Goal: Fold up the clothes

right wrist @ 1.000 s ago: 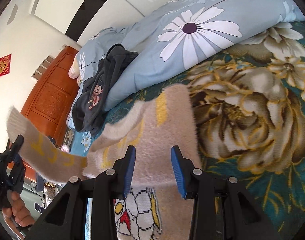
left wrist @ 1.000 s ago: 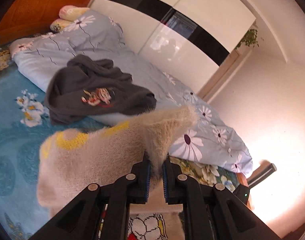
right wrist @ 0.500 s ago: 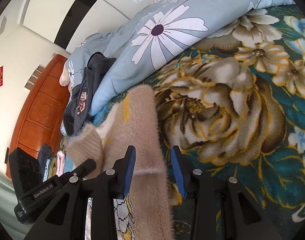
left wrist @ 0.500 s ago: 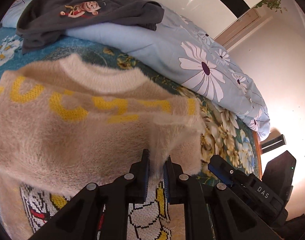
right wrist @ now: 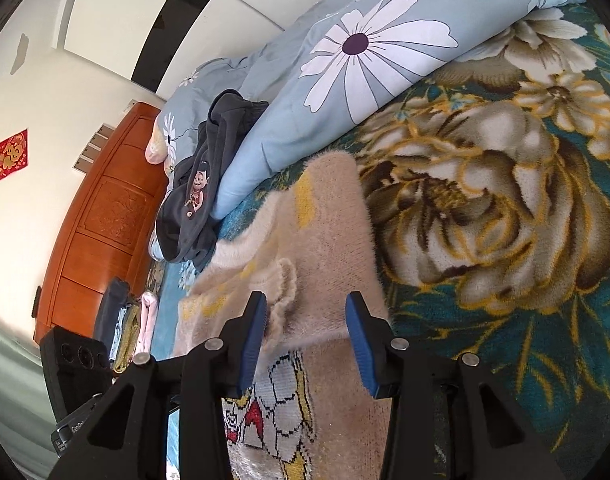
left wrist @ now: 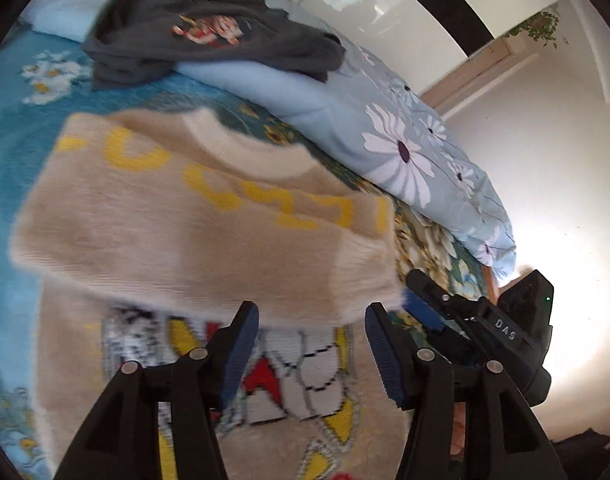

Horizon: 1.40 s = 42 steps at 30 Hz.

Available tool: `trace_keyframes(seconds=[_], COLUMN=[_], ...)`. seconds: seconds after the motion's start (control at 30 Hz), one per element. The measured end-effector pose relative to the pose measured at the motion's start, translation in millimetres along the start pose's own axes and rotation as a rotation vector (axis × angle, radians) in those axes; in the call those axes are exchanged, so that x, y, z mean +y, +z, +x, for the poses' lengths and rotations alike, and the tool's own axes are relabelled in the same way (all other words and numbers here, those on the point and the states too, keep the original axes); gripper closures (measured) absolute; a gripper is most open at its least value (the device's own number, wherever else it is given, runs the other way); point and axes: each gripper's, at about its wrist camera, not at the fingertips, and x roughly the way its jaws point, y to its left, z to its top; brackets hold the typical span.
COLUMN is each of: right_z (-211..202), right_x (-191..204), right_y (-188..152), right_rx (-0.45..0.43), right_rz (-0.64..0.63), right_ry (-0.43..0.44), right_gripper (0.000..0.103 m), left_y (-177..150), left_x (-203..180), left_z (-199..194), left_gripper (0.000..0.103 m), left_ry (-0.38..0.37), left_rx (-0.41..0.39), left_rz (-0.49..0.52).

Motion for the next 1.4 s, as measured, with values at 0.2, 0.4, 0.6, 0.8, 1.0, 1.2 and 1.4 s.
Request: trace_keyframes(seconds=[0.2,0.4,0.6,0.8,1.0,1.2,1.4], right_z=[8,17,30,35,-3,6,7], right_x=[14,37,40,64,71,30,-9], right_y=[-4,-15,-15,-17,2,13,14], right_rx=[0.019,0.097,0.056,0.052,-0.102,-0.065,-0.029], right_rz=[-0.033,-0.132,-0.096,-0.231,-0.346,-0.262,-0.102], right_ry=[-0.01,0.009,0.008,-0.077,-0.128,-0.181,-0.124], right_gripper=[0.052,0.052,0.053,0.091,0.093,0.093,0.092], left_y=[-14,-8,-3,3,3,1,-2], left_x=[73,115,114,112,115,121,128], left_z=[-37,-17,-4,2,2,-2,-8], left_gripper=[0.04,0.04,0.04,0.04,0.04,0.039,0.039], left_ry=[0.351,0.354,0.373,0.392,0.38,0.344,0.293], left_rx=[-0.088,-0.06,-0.054,-0.055,-0.058,-0.059,-0.055], left_rz=[-0.041,-0.162,-0.147,-0.139,-0.157,-0.173,-0.204])
